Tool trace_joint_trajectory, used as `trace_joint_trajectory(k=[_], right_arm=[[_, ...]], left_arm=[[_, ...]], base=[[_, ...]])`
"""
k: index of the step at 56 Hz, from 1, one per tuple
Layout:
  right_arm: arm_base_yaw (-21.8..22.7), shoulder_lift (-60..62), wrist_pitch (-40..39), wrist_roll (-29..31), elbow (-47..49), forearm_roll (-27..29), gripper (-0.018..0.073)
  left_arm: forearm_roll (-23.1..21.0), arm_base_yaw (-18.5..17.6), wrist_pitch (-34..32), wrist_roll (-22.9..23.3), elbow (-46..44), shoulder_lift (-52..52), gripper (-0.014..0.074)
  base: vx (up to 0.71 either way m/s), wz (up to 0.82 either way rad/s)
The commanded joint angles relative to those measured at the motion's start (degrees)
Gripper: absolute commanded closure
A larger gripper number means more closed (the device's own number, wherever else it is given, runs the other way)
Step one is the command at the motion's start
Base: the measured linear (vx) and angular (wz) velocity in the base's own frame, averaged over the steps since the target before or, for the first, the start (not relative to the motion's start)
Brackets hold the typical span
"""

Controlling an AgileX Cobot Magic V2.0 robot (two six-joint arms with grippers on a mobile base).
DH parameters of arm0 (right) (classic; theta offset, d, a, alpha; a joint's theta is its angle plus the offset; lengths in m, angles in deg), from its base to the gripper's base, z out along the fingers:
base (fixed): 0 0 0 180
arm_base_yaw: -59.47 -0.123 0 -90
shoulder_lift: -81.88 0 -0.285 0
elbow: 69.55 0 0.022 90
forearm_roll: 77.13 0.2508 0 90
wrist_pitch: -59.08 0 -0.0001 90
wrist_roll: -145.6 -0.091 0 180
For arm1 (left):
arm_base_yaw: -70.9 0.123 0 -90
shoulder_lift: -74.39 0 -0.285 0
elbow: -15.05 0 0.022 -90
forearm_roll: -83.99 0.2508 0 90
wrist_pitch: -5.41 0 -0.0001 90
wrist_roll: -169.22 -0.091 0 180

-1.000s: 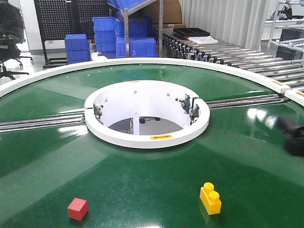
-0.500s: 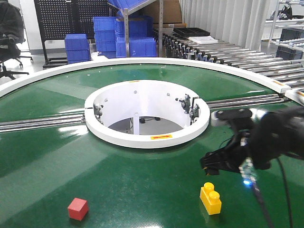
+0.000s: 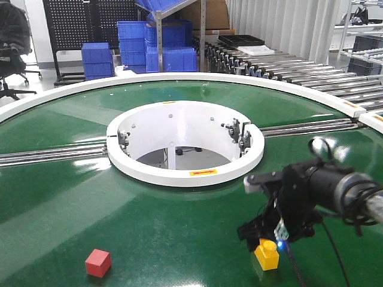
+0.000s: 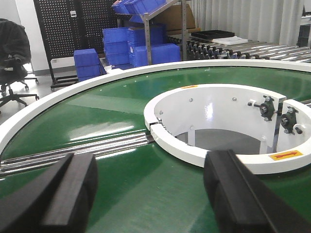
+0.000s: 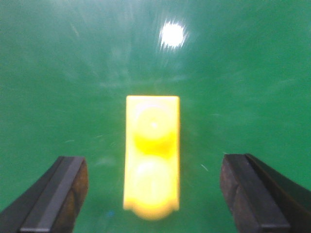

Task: Pick red and yellow blocks into blue bin
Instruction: 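Lower the right gripper onto the yellow block and close it, then lower the left gripper onto the red cube and close it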

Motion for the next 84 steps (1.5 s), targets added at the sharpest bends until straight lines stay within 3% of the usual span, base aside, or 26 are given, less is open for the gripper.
trace_joint_trajectory(k=[1,9,13,24,31,37,48,57,66,84], right_arm=[[0.1,1.1,-3.8,0.7,1.9,-0.3,-0.003],[0.1,-1.5,-6.2,0.7,1.9,-0.3,0.0026],[0.1,-2.0,-7.0,0.5,1.9,-0.3,0.0113],[0.1,-2.1,-7.5,0.4,1.9,-0.1,0.0577],[0.1,-2.0,-5.0,0.6,1.9,1.4,0.0575],[0.1,-2.0,-3.0,0.7,1.9,1.5,0.0573],[0.1,-2.0,-1.6,0.7,1.9,1.9,0.0573],[0.1,-2.0,-1.4,0.7,1.9,2.4,0.057],[0.1,-2.0,-1.4,0.7,1.9,2.4,0.057],[0.1,-2.0,-1.4,0.7,1.9,2.3,0.057]], left_arm=[[-0.4,0.0,-4.5,0.1,-1.9,-0.3,0.0028],[-0.4,0.0,-4.5,-0.1,-1.9,-0.3,0.0028],[-0.4,0.0,-4.5,-0.1,-1.9,-0.3,0.0028],[-0.4,0.0,-4.3,-0.1,-1.9,-0.3,0.0028],[-0.4,0.0,-1.7,0.1,-1.9,-0.3,0.0028],[-0.5,-0.2,5.1,0.1,-2.2,-0.3,0.0028],[-0.6,-4.7,16.7,-0.1,-4.8,2.5,0.0028],[-3.7,-9.0,17.2,-0.1,-5.6,9.6,0.0028],[-4.0,-12.0,14.9,-0.1,-5.6,18.8,0.0028],[-3.9,-12.1,22.0,-0.1,-17.2,36.6,0.0028]], base=[[0.0,0.0],[0.0,0.0],[0.0,0.0],[0.0,0.0],[0.0,0.0],[0.0,0.0],[0.0,0.0],[0.0,0.0],[0.0,0.0],[0.0,0.0]])
